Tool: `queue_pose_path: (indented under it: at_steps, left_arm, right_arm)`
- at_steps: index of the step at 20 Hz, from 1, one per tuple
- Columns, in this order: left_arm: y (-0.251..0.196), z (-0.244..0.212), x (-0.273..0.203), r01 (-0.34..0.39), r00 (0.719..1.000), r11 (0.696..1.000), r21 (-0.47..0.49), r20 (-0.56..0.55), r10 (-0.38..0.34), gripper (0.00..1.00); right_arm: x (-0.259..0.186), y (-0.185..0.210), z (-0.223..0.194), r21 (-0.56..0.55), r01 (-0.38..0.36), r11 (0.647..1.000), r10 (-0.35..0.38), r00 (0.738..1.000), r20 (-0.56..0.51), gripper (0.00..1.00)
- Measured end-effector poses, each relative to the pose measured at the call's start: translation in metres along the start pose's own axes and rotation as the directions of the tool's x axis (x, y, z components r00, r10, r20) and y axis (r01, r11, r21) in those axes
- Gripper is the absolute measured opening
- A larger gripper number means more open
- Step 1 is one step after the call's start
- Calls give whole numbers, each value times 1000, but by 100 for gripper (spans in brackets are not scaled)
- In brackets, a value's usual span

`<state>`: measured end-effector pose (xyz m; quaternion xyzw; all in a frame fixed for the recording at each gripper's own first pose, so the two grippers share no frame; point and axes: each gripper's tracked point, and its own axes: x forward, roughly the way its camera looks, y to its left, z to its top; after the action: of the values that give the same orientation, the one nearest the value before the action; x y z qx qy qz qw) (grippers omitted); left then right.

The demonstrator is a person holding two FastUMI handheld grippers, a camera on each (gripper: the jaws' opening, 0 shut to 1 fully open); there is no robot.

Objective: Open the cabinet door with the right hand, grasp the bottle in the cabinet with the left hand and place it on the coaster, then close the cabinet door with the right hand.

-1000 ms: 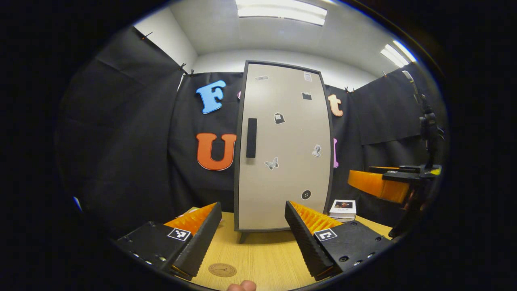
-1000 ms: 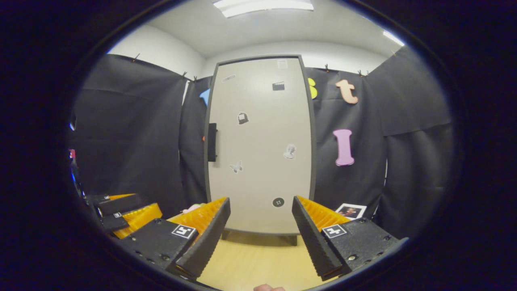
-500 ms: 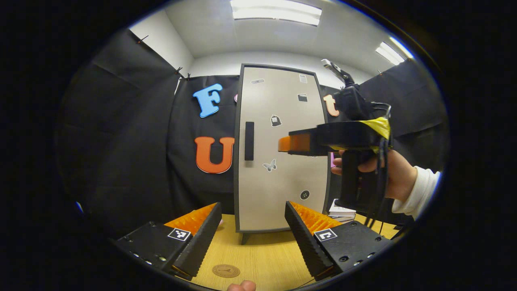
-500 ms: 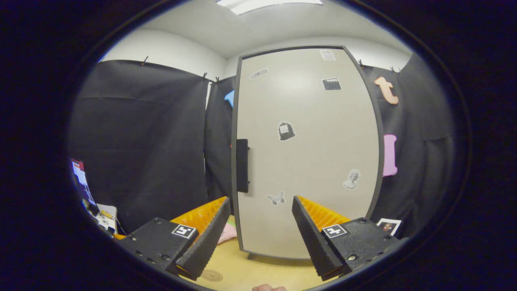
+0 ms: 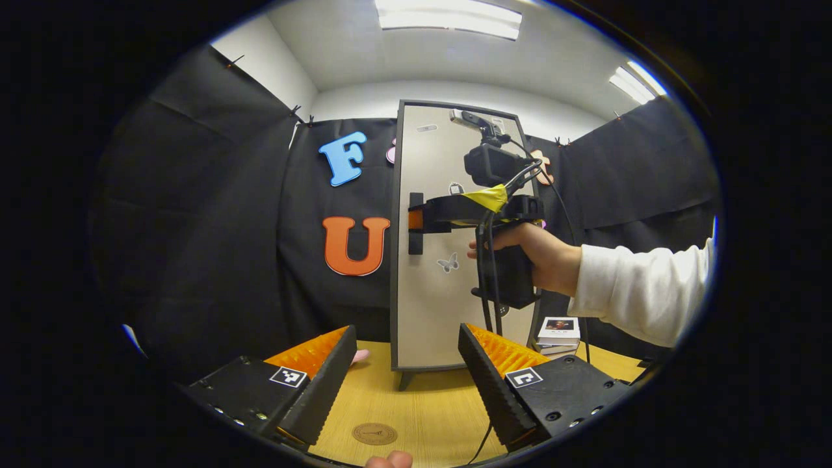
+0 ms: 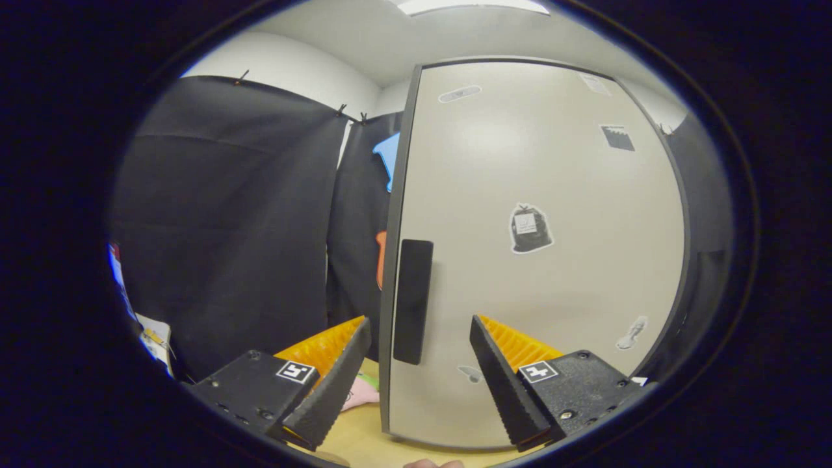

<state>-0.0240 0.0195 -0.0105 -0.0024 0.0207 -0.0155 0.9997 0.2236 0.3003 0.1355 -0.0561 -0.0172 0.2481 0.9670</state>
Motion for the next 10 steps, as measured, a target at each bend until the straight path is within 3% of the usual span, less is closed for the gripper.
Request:
queue_pose_path:
  at_steps: [10]
  left_arm:
    - [25,1,-1,-37,999,999,-8,-2,37,95]
  right_arm:
    - [41,5,-3,7,63,998,-62,998,-31,96]
